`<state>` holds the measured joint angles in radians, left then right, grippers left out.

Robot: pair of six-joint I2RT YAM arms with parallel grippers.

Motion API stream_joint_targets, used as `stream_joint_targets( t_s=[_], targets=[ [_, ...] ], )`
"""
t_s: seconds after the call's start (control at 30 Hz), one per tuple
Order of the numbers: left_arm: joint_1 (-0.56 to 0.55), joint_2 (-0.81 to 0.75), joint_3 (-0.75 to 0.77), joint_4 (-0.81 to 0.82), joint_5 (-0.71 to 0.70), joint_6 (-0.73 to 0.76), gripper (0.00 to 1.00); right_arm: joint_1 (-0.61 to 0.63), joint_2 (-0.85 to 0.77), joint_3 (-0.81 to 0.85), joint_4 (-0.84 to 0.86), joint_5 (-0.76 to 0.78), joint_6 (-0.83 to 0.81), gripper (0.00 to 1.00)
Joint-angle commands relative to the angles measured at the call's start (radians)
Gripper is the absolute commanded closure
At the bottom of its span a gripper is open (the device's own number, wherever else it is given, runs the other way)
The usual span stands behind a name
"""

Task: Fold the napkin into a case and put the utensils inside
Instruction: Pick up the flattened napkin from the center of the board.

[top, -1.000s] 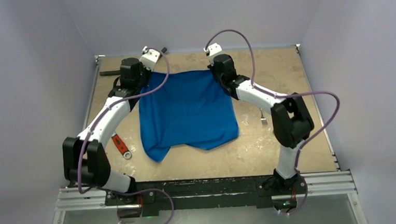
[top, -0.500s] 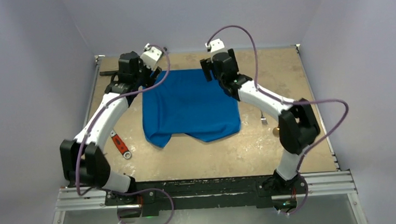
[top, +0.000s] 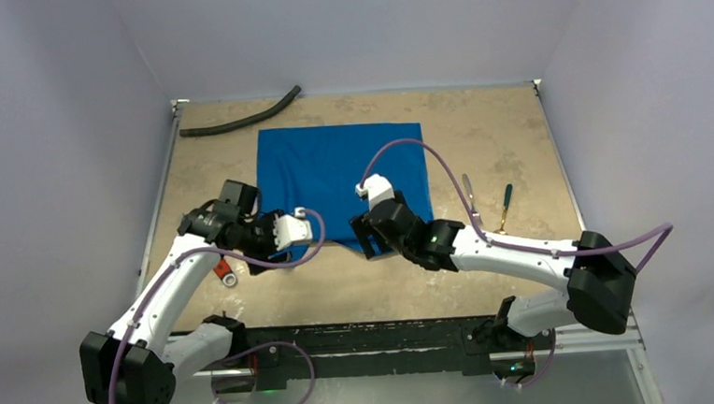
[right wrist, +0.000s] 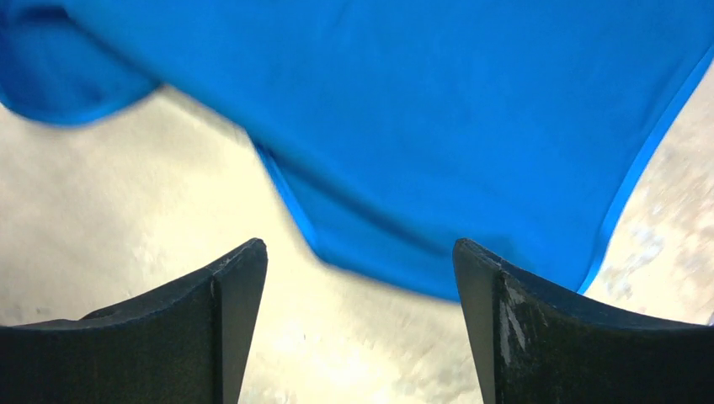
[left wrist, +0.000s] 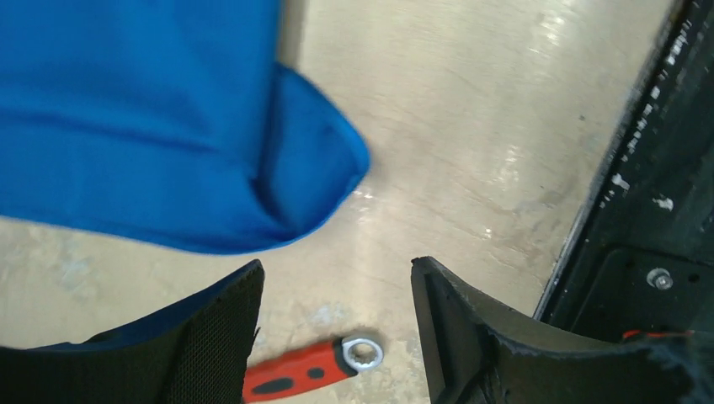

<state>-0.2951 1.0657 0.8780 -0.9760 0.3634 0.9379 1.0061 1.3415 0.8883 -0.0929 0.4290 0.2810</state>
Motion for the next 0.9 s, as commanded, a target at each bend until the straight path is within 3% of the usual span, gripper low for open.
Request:
stream_joint_targets(
  t_s=[0.0, 0.43, 0.67, 0.87],
  targets=[
    [-0.069, -0.015, -0.075, 0.016, 0.046, 0.109, 0.37, 0.033, -0.026, -0.077, -0.041, -0.017, 0.182, 0.17],
    [-0.122, 0.034, -0.249, 0.319, -0.018, 0.203, 0.45, 0.035, -0.044, -0.199, 0.066, -0.11, 0.24, 0.2],
    [-0.134, 0.058, -0.263, 0.311, -0.03, 0.265, 0.49, 0.035, -0.038, -0.215, 0.083, -0.131, 0.238, 0.19],
    [-0.147, 0.091, -0.259, 0.321, -0.035, 0.299, 0.65, 0.034, -0.046, -0.232, 0.13, -0.161, 0.221, 0.19]
  ],
)
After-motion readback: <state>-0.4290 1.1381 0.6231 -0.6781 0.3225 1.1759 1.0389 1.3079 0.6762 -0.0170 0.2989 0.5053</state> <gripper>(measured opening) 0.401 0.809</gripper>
